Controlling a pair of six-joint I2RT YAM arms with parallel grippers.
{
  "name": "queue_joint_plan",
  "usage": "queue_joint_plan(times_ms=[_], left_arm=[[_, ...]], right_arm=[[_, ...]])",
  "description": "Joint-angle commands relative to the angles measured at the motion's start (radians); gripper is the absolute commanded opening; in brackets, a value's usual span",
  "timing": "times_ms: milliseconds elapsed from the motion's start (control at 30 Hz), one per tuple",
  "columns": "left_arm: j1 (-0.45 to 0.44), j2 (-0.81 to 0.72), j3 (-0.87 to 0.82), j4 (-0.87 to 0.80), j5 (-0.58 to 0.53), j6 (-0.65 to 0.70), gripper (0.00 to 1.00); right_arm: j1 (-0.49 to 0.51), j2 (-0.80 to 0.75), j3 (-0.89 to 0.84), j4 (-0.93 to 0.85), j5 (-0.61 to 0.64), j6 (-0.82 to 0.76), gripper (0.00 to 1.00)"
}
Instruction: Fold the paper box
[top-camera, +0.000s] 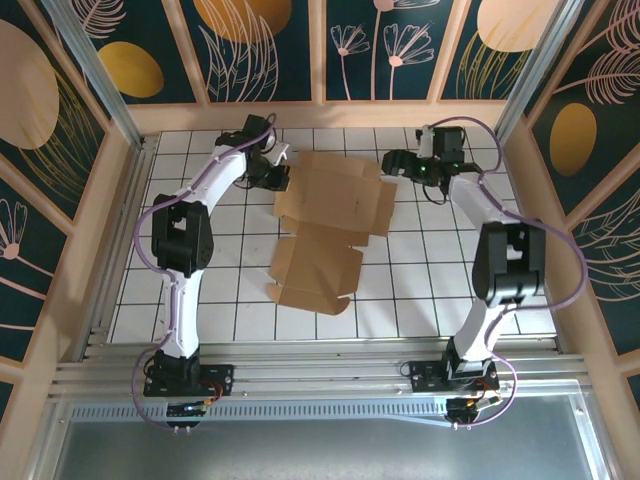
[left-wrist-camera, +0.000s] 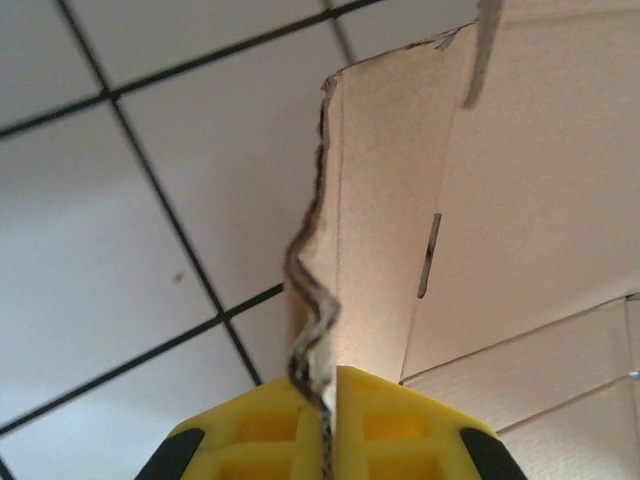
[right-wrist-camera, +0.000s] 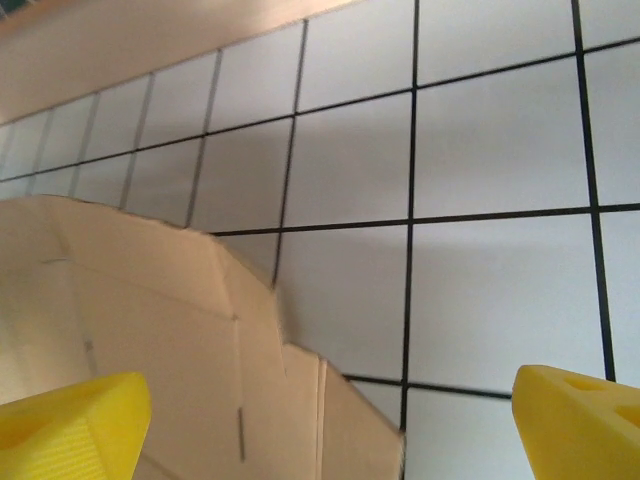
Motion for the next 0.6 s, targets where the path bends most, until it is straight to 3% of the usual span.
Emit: queue_joint_plan(times_ms=[0,233,433,567], left_arm=[[0.001,0.046,0.053,-0.035,0.037,0.093,0.0],[0.002,0.042,-0.003,0.049,0.027,0.09,0.0],[0.002,0.033,-0.028,0.095,-0.041,0.09,0.0],[0.002,0.031,-0.034,0.126,-0.089,0.051,0.0]], right_arm=[[0.018,0.091,0.058,0.015,-0.038,-0.06,0.93],[0.04,0.039,-0.21,0.28,-0.141,-0.01,0.94],[0.045,0.045,-0.237,0.3,-0.152,-0.007,0.64],[0.053,0.01,-0.267,0.319,-0.12,0.016,0.51]])
